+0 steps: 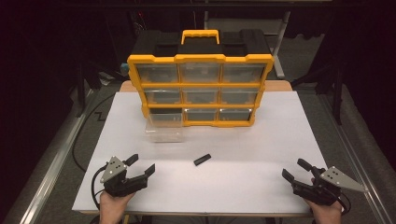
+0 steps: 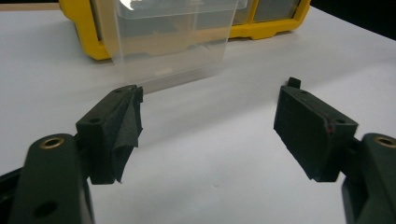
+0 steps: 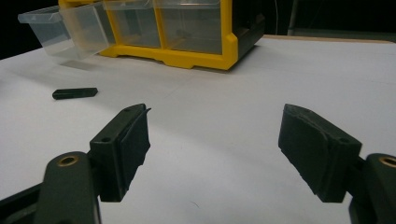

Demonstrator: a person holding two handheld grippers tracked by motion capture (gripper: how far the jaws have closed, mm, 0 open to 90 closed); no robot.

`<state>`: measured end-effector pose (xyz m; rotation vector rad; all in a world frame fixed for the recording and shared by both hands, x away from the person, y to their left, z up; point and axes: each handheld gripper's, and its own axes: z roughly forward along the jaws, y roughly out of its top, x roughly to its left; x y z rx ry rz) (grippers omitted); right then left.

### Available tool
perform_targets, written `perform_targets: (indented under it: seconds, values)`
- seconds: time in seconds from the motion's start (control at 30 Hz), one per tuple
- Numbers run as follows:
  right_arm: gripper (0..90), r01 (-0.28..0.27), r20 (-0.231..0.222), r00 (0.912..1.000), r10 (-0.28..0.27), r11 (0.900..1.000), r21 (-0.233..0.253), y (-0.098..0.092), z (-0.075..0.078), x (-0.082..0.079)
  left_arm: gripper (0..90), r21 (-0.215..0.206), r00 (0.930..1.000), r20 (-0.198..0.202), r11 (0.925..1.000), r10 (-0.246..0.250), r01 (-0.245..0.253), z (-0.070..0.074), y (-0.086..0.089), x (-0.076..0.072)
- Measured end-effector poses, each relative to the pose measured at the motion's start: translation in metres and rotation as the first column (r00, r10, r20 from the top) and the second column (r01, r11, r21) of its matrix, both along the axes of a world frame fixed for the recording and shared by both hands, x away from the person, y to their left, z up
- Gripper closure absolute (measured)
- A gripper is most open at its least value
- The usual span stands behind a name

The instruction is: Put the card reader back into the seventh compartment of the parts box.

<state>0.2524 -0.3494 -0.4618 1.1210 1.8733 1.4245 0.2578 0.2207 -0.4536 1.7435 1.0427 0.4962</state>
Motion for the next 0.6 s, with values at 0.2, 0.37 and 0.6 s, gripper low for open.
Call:
perform_targets:
  seconds: [0.2,0.37,0.6]
  values:
    - [25.1,-0.003,0.001,1.0000,0.003,1.000,0.002,0.000,0.000,0.000,25.9,-0.020,0.9998,0.006,0.9997,-0.017,0.017,0.003,-0.006,0.002]
    - [25.1,-0.004,0.001,1.0000,0.004,1.000,0.003,0.000,0.000,0.000,26.5,-0.005,0.9990,0.025,0.9993,-0.037,0.037,0.007,-0.014,0.003]
    - [25.1,-0.004,0.005,1.0000,0.004,1.000,0.004,0.001,0.000,0.000,29.2,0.005,0.9968,0.023,0.9970,-0.077,0.077,0.007,-0.024,0.006]
